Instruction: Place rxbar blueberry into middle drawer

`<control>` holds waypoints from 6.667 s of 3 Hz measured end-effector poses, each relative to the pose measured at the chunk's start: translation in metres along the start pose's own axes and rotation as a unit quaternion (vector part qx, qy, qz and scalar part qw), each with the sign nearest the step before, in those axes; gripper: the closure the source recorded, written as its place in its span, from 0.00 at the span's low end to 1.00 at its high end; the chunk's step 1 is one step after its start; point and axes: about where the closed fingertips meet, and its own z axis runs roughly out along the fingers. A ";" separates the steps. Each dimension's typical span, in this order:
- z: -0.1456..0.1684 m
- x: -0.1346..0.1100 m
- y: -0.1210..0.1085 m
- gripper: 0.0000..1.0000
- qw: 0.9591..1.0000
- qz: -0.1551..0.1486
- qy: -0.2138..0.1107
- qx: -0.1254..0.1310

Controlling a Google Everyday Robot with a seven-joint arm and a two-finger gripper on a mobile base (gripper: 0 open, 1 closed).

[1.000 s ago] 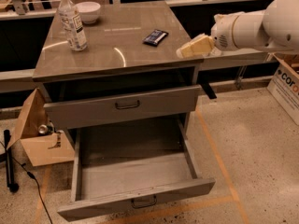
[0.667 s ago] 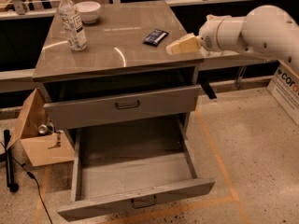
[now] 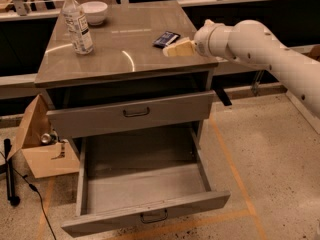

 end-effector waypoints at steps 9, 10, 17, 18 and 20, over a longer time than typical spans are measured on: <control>0.138 0.011 -0.008 0.00 0.995 0.089 0.002 0.041; 0.149 0.014 -0.010 0.00 0.995 0.092 0.002 0.041; 0.100 -0.025 0.019 1.00 0.996 0.077 -0.039 0.000; 0.068 -0.020 0.037 1.00 0.995 0.071 -0.045 -0.044; 0.018 -0.025 0.063 1.00 0.992 0.066 -0.052 -0.089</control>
Offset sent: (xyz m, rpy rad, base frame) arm 0.0578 -0.0127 -0.0188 0.0074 0.0488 -0.2345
